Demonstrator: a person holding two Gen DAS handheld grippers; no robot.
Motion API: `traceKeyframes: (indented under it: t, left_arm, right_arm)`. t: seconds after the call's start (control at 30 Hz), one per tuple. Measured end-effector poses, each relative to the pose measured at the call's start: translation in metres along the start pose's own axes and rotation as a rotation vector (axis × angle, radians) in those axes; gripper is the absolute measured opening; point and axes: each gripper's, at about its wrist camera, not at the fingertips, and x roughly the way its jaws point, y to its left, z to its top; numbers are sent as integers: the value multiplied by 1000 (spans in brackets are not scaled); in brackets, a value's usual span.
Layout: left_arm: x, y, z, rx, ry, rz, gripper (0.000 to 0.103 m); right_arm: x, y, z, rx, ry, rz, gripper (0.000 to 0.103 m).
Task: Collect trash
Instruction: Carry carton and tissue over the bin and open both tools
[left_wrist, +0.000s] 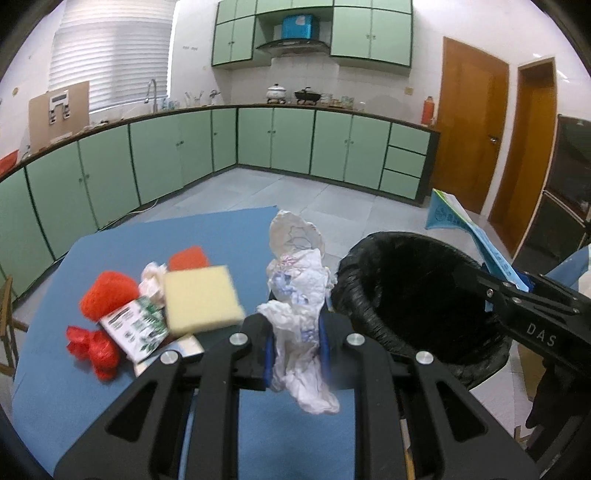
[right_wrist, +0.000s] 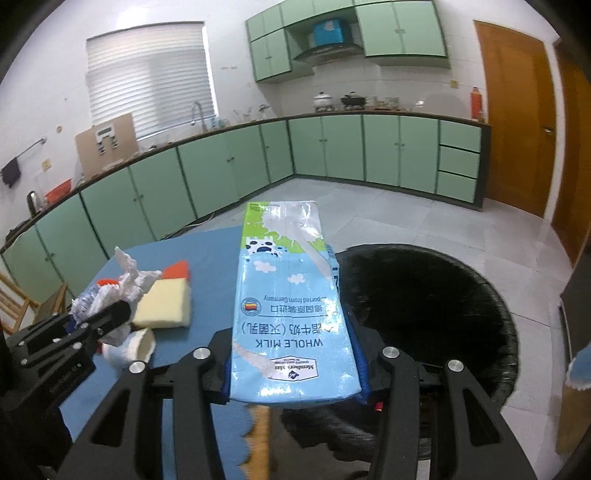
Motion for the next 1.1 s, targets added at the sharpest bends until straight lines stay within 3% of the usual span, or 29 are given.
traceKeyframes:
  t: [0.3,0.57,1.1]
  left_arm:
    - [25,-51,20,54,-23,-88,17]
    - [58,-94,26,93,4,-150,17]
    - [116,-148,27,139,52,-168,17]
  right_arm:
    - [-11,-49,4,40,-16,-90,47]
    - [-7,-89,0,67,-1,-147,47]
    - [23,-142,-11,108,56,-191,47]
